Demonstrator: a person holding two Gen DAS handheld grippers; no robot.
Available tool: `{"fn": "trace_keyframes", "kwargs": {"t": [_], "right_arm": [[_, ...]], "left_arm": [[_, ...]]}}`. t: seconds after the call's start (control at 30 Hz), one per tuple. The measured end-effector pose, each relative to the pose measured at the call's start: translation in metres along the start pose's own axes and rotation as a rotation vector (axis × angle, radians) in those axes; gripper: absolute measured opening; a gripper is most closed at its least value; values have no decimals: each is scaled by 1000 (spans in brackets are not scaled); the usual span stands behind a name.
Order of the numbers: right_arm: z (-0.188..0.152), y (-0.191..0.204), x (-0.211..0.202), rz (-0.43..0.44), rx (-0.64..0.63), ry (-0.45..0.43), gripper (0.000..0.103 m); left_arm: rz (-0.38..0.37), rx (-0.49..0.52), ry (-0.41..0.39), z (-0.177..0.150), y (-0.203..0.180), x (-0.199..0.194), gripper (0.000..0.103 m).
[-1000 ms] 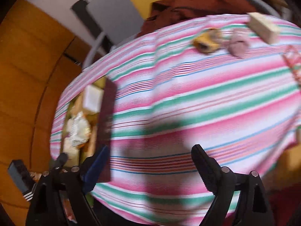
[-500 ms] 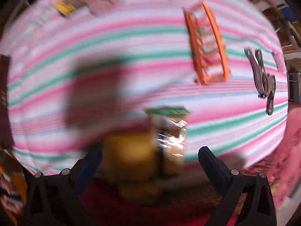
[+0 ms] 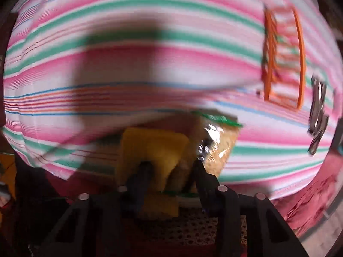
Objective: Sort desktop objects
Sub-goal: 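Move both tools back toward the remaining items, then grasp the yellow sponge with the left tool while the right grasps another cracker packet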
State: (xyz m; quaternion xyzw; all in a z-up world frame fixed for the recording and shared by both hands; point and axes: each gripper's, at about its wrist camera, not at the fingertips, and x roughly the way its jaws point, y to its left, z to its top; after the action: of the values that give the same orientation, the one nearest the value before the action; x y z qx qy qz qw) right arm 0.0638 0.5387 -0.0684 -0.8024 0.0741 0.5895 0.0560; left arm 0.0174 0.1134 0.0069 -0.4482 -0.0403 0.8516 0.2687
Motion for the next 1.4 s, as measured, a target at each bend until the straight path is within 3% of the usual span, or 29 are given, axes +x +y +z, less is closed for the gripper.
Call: {"fn": "trace_keyframes", "kwargs": {"t": [0.1,0.2,0.27,0.3,0.37,0.47,0.57,0.67,0.7,0.73,0.83,0.9,1.0,1.13,1.27,1.4], "right_arm": [[12,8,-42,209,26,-208,44],[17,13,-72,220,16,-336,60],[15,13,-74,199,16,-313,93],[4,6,-66,145,37,-283,96],[-8,-16,-51,59,91,-231,94],[-19,-55,-28,12,194,-156,85],[-26,-82,4,47,269,-61,81],[-25,-87,23,84,263,-32,80],[-23,-85,28,87,241,-22,78],[-22,-83,31,84,225,-16,68],[-21,-75,24,81,159,-56,49],[-21,-73,15,71,139,-106,49],[-18,-77,-1,141,170,-207,49],[-15,-104,-13,248,316,-350,49],[-15,-135,-8,369,472,-421,49],[-15,-144,-2,391,501,-447,52]], "left_arm": [[5,23,-6,-2,-4,-3,63],[9,27,-7,-1,-4,-6,63],[7,31,-15,-1,-5,-8,63],[7,31,-18,-1,-5,-8,63],[4,27,-12,-2,-5,-6,63],[-11,31,11,-4,-10,1,63],[-18,60,33,-7,-20,7,63],[-18,91,34,-8,-28,8,63],[-17,99,36,-8,-31,9,63],[-16,103,38,-8,-33,10,63],[-11,112,40,-5,-39,13,63],[-25,121,52,-2,-46,16,63],[-34,159,57,1,-64,21,63],[-71,284,59,7,-105,33,63],[-104,359,112,12,-141,62,63],[-118,427,146,15,-172,92,63]]}}
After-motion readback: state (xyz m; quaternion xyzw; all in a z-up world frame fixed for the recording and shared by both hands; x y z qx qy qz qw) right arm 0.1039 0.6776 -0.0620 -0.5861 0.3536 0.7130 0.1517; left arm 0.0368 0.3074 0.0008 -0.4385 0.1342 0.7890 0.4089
